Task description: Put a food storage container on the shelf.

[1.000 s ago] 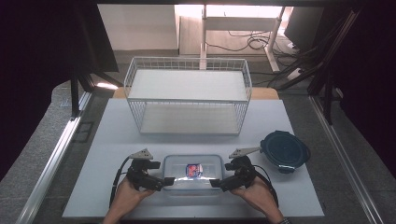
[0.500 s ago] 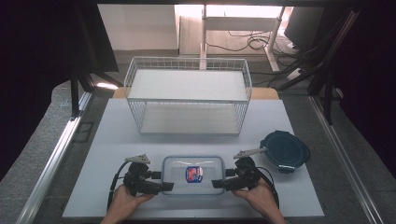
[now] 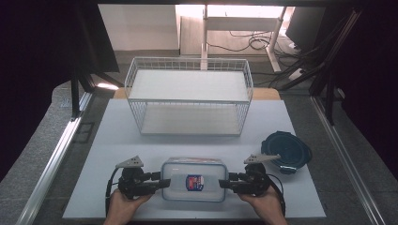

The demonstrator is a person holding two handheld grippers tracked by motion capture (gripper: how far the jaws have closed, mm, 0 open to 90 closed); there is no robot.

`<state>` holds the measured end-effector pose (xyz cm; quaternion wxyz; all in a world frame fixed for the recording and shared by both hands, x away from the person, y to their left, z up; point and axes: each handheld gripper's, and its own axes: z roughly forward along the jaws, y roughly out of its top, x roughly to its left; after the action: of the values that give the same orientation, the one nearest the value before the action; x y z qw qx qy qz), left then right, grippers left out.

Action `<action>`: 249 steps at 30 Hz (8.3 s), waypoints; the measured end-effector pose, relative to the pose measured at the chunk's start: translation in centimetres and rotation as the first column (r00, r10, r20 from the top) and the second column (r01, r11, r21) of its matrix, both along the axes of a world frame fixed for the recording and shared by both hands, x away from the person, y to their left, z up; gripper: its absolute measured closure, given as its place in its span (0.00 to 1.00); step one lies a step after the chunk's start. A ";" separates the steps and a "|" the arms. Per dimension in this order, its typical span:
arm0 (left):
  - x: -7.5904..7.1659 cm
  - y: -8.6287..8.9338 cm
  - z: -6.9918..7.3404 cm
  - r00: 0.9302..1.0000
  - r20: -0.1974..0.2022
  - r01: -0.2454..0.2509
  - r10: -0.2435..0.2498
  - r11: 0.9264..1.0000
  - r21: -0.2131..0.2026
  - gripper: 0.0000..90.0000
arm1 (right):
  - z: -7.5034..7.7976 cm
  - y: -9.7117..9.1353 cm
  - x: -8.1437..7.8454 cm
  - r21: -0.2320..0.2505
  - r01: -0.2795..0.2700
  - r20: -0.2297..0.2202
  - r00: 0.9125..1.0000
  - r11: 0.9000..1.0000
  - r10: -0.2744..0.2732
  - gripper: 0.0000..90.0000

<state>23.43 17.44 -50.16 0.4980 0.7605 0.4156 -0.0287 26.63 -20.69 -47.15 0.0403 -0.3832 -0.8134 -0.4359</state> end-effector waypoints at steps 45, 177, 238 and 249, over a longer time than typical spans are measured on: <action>0.4 1.3 0.6 0.998 -0.053 -0.027 0.020 0.992 -0.127 0.60 | -0.1 -0.5 0.4 0.134 0.006 -0.010 1.000 0.991 -0.005 0.58; 20.6 4.4 18.1 0.981 0.101 -0.158 0.163 0.986 -0.058 0.59 | 17.1 5.1 19.9 0.088 0.195 0.217 0.953 0.977 -0.210 0.55; 8.7 2.9 15.2 0.957 0.290 -0.072 0.022 0.984 0.162 0.15 | 14.1 3.4 10.6 -0.019 0.034 0.396 0.918 0.999 -0.024 0.12; 4.3 1.8 13.2 0.949 0.315 -0.046 -0.012 0.983 0.178 0.14 | 12.1 2.5 6.4 -0.029 -0.003 0.416 0.909 1.000 0.015 0.09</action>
<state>27.77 19.25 -36.93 0.4864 0.7942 0.3382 0.1356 33.06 -18.19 -35.09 -0.1371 -0.2782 -0.8110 -0.4961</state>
